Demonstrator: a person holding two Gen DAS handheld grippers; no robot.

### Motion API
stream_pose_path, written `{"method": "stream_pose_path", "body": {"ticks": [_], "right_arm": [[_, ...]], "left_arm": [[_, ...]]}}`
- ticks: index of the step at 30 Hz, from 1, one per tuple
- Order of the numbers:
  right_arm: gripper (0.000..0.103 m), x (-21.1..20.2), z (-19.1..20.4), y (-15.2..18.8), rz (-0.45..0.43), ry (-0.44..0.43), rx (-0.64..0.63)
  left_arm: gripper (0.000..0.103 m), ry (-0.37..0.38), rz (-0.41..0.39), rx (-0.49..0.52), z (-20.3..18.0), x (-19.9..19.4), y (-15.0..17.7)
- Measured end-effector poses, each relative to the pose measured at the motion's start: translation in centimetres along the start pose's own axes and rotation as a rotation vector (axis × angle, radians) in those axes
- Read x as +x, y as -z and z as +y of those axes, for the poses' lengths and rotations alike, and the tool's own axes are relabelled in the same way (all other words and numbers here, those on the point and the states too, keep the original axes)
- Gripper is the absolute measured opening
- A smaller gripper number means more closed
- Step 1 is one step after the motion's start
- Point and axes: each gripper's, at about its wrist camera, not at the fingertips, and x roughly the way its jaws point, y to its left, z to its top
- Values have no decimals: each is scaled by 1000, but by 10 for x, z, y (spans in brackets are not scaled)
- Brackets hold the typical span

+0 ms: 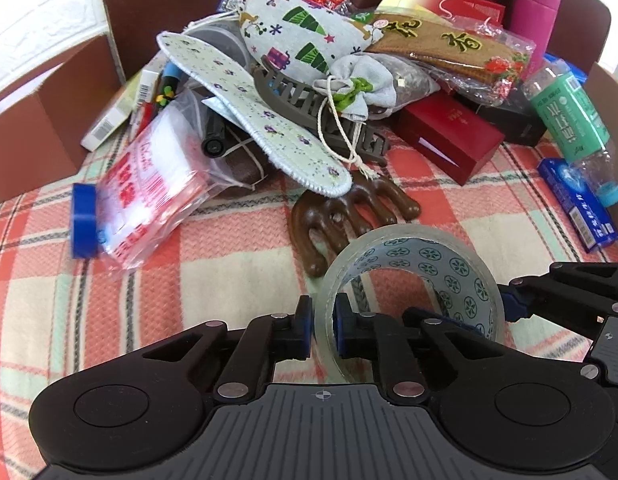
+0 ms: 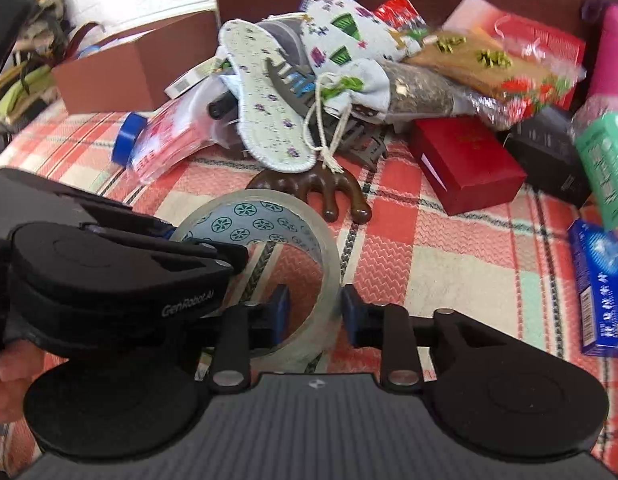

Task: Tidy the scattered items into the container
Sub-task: 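Lift the clear tape roll with the left gripper and carry it to the brown box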

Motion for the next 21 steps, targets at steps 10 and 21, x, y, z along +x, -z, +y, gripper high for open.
{"method": "stream_pose_path", "body": {"ticks": [10,21], "right_arm": [[29,-33,41,-13,-81,-36,-108],[29,-34,127,-69,-166,-141,-307]], "left_arm": [[7,-70,-129,-74,32,-62,14],[7,-209,-251,-217,116,-117,10]]}}
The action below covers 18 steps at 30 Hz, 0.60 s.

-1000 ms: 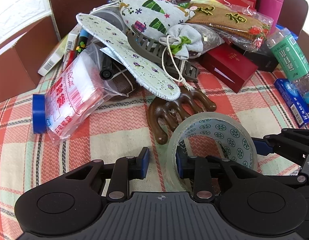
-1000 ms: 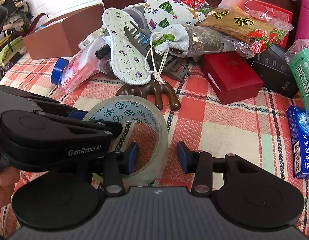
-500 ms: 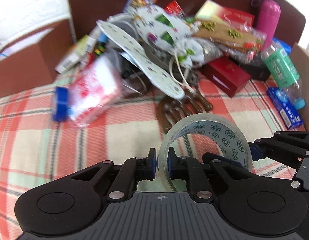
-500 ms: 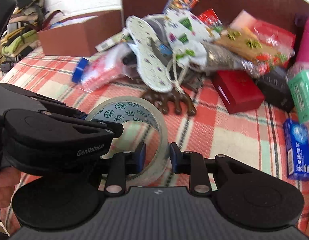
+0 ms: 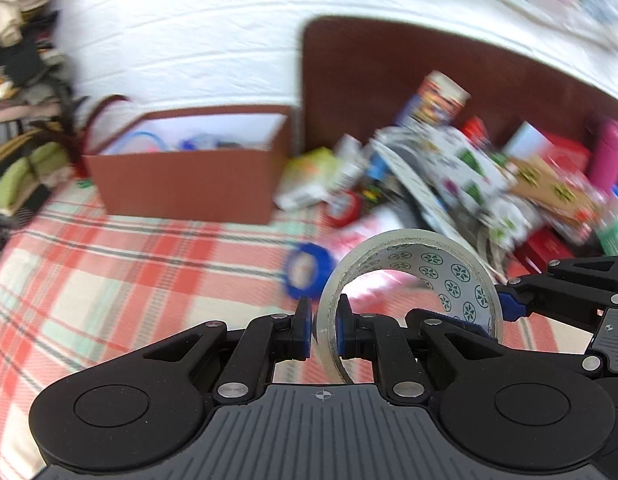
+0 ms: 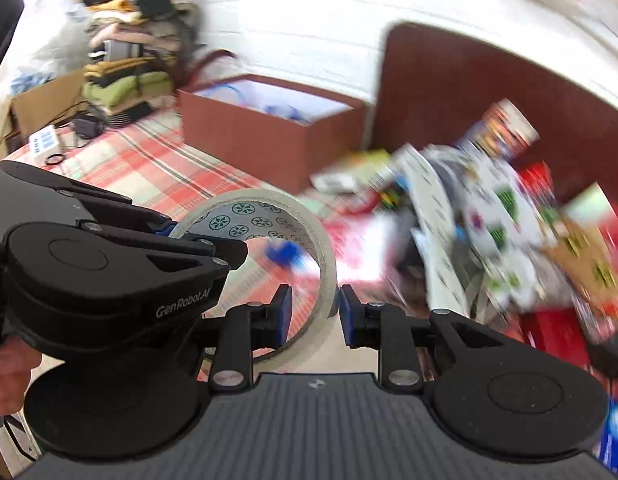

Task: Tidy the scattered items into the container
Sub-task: 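Lift the clear tape roll with the left gripper and carry it to the brown box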

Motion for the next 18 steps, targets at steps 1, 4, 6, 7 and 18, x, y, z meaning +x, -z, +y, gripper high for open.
{"method": "stream_pose_path", "body": {"ticks": [1,4,6,7,18], "right_arm": [[29,4,4,-8,-4,-10,-13],[29,14,15,-35,-22,-35,-54],[29,20,21,-55,-42,-45,-84],[29,22,24,-67,-55,-50,-100],[30,82,24,-195,-193,-44,-185]], "left_arm": [[7,-12,-9,-11,9,-1,-5],[8,-39,-35,-46,34,-4,-20],[8,-54,-53,-68,51,-4,-34],[8,-61,-63,-74,59,-5,-42],[8,-87,-118,-115,138,48,-154]]}}
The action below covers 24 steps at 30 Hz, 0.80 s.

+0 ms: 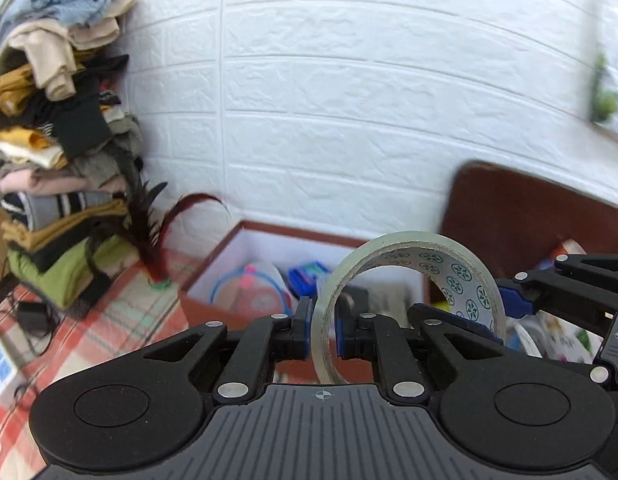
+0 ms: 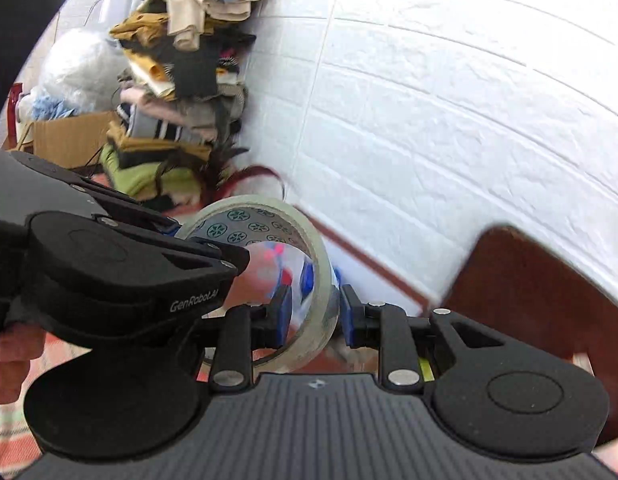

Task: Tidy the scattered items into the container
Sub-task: 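Lift the clear tape roll with the left gripper and carry it to the brown box, then lower the tape into the brown box and open the left gripper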

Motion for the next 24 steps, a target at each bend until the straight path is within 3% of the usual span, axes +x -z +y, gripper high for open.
{"method": "stream_pose_path", "body": {"ticks": [5,11,17,18,19,20,21,22,23,24], "right_arm": [[29,65,-24,-12,41,-13,50],[29,138,-36,-10,107,-52,83],[29,188,-39,-14,136,-93,120],[30,195,-39,-15,133,-116,131],[33,201,-39,-17,130,-139,142],[40,208,-39,-18,130,-156,153],[46,213,-38,-18,136,-152,161],[60,215,-38,-17,132,-131,162],[68,216,-37,-14,125,-115,162],[70,214,-38,-11,109,-112,156]], "left_arm": [[10,4,25,-30,18,62,-27],[11,5,83,-41,38,137,-28],[15,-22,106,-82,60,182,-35],[21,-40,108,-92,63,188,-36],[36,-67,114,-107,67,194,-37],[54,-101,118,-126,72,198,-37],[65,-129,110,-137,78,199,-35],[79,-158,103,-148,83,199,-33],[78,-176,98,-154,87,199,-31],[78,-170,102,-148,87,198,-30]]}}
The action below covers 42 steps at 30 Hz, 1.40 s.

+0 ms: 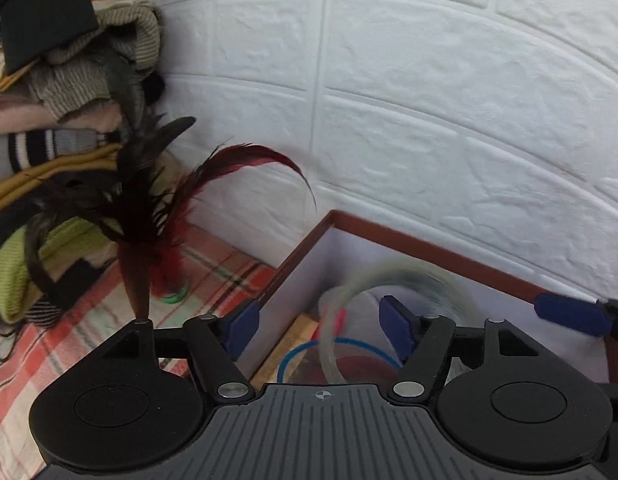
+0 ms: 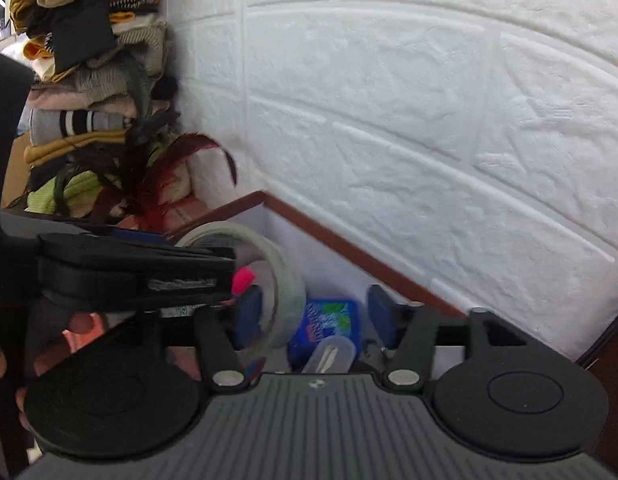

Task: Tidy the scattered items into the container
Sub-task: 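Lower the tape into the brown box and open the left gripper, then move the left tool to the blue tape roll and grasp its rim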

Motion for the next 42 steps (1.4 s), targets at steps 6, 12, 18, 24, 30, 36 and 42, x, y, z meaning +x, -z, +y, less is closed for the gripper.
{"method": "stream_pose_path", "body": {"ticks": [6,12,18,24,30,36,42], "right_arm": [[73,-8,-5,12,38,11,-13],[86,-32,-4,16,55,26,-23],[99,-85,8,16,16,-4,-56],[103,-161,29,19,-65,-10,-148],[103,-242,55,38,-146,80,-269],[103,-296,58,85,-205,125,-302],[103,-320,51,144,-235,154,-247]], "left_arm": [[93,6,8,65,-10,-11,10],[97,-13,-21,97,-27,-41,19],[103,18,-61,102,-38,-95,26],[103,88,-90,89,-53,-159,37],[103,128,-105,123,-76,-221,68],[103,169,-119,157,-100,-281,100],[103,245,-113,228,-119,-301,147]]}}
